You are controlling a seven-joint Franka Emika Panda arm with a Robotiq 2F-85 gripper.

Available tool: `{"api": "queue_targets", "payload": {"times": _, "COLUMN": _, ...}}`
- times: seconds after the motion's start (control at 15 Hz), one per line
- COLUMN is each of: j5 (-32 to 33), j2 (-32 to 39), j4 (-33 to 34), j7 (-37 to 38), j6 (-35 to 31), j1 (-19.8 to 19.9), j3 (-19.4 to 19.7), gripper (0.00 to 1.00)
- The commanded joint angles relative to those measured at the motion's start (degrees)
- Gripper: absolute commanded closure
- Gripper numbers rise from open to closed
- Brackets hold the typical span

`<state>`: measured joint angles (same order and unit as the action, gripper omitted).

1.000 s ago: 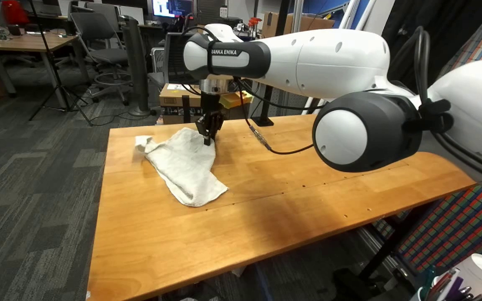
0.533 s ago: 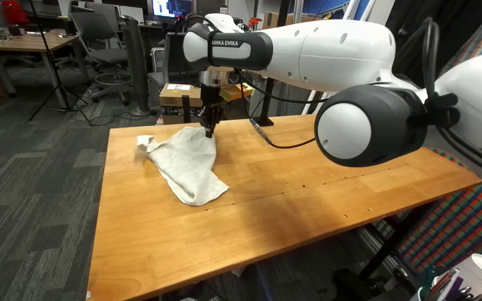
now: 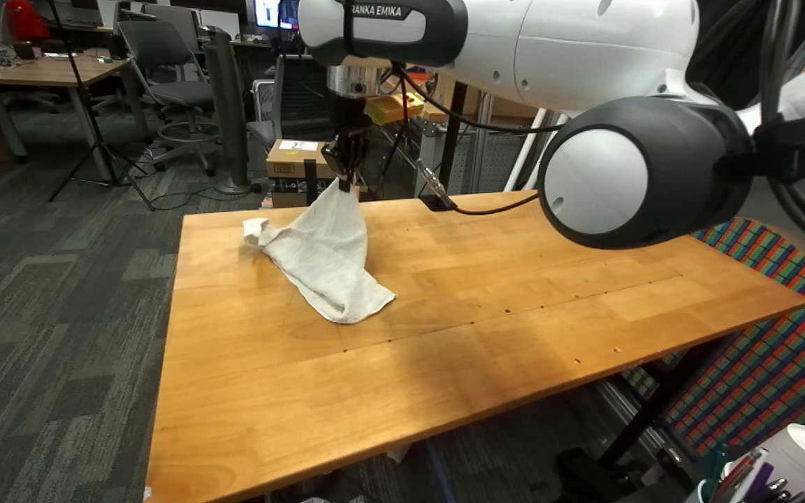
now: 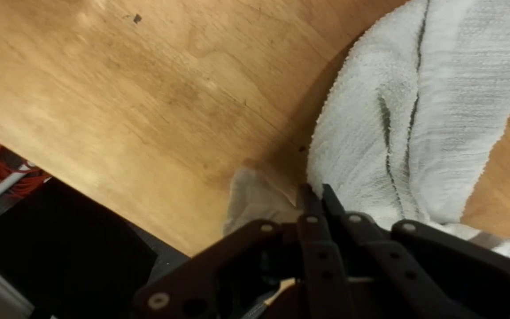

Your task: Fold the white towel on the table.

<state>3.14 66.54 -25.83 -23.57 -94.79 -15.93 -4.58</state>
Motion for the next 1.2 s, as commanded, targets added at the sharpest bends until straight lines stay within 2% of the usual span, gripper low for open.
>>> {"api": "queue_targets", "payload": {"times": 0.0, "j5": 1.2, "j2": -2.6, "j4": -0.5, "j7": 0.9, "j6": -0.1, "j1": -1.0, "j3": 0.8, "gripper": 0.99}}
{"api": "queue_targets", "payload": {"times": 0.4, "j5": 2.8, "j2": -3.6, "j4": -0.8, "j7": -0.1, "j6": -1.3, "j1": -3.1, "j3": 1.0, "gripper": 0.99}}
{"api": "queue_targets", "payload": {"times": 1.13, "j5": 2.6, "j2": -2.6, "j4": 0.1, "j7": -0.1, "j6": -0.9, "j1": -2.1, "j3": 0.9, "gripper": 0.99}}
